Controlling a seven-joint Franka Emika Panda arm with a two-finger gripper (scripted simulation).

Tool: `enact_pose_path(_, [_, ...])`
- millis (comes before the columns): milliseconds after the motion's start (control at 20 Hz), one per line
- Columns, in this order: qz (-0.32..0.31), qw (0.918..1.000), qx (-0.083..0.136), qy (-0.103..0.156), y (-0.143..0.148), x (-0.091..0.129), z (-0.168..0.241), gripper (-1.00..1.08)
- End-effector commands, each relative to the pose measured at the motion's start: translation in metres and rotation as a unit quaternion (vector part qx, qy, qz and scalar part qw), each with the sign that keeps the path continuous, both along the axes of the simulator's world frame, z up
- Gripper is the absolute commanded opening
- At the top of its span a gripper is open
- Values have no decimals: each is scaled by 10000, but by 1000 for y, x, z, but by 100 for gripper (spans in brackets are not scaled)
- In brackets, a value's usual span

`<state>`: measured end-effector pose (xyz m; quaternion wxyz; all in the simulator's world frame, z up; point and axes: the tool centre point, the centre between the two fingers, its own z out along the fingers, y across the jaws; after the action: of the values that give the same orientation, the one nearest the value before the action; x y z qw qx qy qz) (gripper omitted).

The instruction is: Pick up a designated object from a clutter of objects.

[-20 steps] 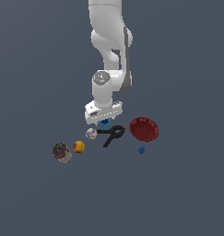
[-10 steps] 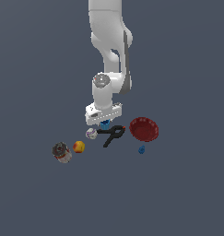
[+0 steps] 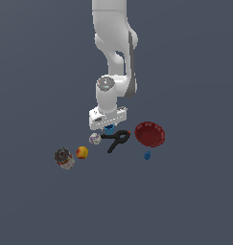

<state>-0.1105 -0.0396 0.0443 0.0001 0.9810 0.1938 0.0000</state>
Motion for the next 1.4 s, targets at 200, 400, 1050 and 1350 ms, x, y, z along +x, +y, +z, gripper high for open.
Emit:
enact_pose_path(200, [2, 10000, 0, -5, 8, 7, 12, -100])
enact_pose_path(400, [2, 10000, -4, -4, 18, 16, 27, -100])
enact_pose_path(1050, [1, 10000, -10, -4, 79, 67, 117, -100])
enact_pose_path(1350, [1, 10000, -10, -4, 112, 97, 166, -100])
